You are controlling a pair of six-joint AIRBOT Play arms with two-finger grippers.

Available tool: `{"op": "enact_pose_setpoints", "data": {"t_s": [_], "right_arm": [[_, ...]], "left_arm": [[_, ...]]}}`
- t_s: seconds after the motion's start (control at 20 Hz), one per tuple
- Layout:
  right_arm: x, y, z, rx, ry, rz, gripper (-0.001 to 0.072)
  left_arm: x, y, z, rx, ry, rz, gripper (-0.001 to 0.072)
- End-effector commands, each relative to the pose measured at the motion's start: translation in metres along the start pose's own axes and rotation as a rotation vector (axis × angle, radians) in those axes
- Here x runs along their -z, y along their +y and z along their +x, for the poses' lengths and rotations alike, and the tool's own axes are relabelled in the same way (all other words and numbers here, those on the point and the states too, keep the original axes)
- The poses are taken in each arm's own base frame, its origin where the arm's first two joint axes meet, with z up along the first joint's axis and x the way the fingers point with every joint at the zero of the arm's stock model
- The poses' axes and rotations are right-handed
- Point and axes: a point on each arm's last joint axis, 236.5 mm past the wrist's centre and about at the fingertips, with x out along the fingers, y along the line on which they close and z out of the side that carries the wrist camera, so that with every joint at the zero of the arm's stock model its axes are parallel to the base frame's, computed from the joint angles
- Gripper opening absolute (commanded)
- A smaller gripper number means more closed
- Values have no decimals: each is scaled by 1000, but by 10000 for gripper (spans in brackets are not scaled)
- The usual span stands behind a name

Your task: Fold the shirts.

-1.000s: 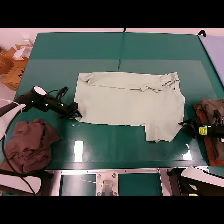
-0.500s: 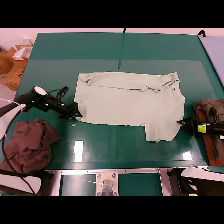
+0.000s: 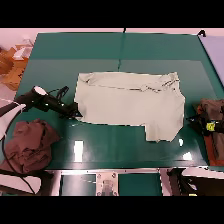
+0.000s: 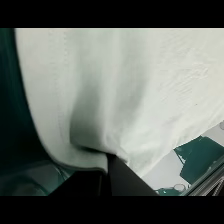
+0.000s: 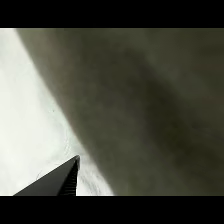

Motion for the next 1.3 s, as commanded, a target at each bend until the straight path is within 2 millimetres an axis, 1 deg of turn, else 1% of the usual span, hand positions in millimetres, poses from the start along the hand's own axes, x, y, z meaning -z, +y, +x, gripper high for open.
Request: {"op": "enact_pose_setpoints", "data": {"t_s": [0.0, 0.15, 0.25, 0.35, 0.5, 0.55, 0.6, 0.7, 0.75, 0.85, 0.9, 0.95, 1.0, 1.05, 1.1, 1.15, 1.2, 1.25], "right_arm": [[9, -2, 17, -14, 73, 6, 486], [22, 10, 41, -23, 152, -44, 485], [28, 19, 50, -15, 189, -85, 485], [29, 24, 48, -24, 202, -99, 484], [28, 28, 33, -59, 221, -91, 474], [26, 29, 28, -69, 219, -89, 424], [24, 30, 23, -77, 218, -91, 293], [22, 38, 18, -100, 210, -102, 62], [20, 52, 17, -141, 198, -121, 21], [11, 89, 7, -222, 148, -179, 19], [6, 118, -7, -266, 118, -238, 19], [0, 152, -25, -313, 82, -307, 19], [-4, 190, -50, -361, 30, -379, 19], [-8, 233, -83, -403, -45, -470, 19], [-7, 271, -119, -424, -132, -561, 19], [-1, 309, -162, -427, -235, -667, 20], [11, 342, -205, -415, -346, -767, 20], [27, 369, -245, -396, -458, -849, 20]], "left_arm": [[1, 0, 0, 1, 5, 3, 20], [1, 0, 0, 3, 4, 2, 21], [1, -1, 0, 5, 5, 2, 21], [4, -2, 0, 8, 15, 4, 21], [6, -3, 0, 12, 27, 19, 20], [6, -4, -2, 13, 23, 26, 20], [4, -8, -7, 13, 7, 38, 19], [-7, -23, -25, 15, -49, 82, 19], [-16, -34, -39, 17, -92, 114, 19], [-33, -67, -78, 28, -182, 208, 19], [-39, -91, -105, 36, -235, 266, 19], [-44, -115, -134, 43, -296, 322, 19], [-47, -145, -172, 48, -380, 388, 19], [-47, -176, -210, 50, -469, 466, 19], [-41, -209, -255, 45, -575, 545, 19], [-31, -241, -298, 45, -681, 620, 19], [-14, -275, -345, 46, -806, 706, 20], [8, -305, -386, 52, -920, 777, 20]]}}
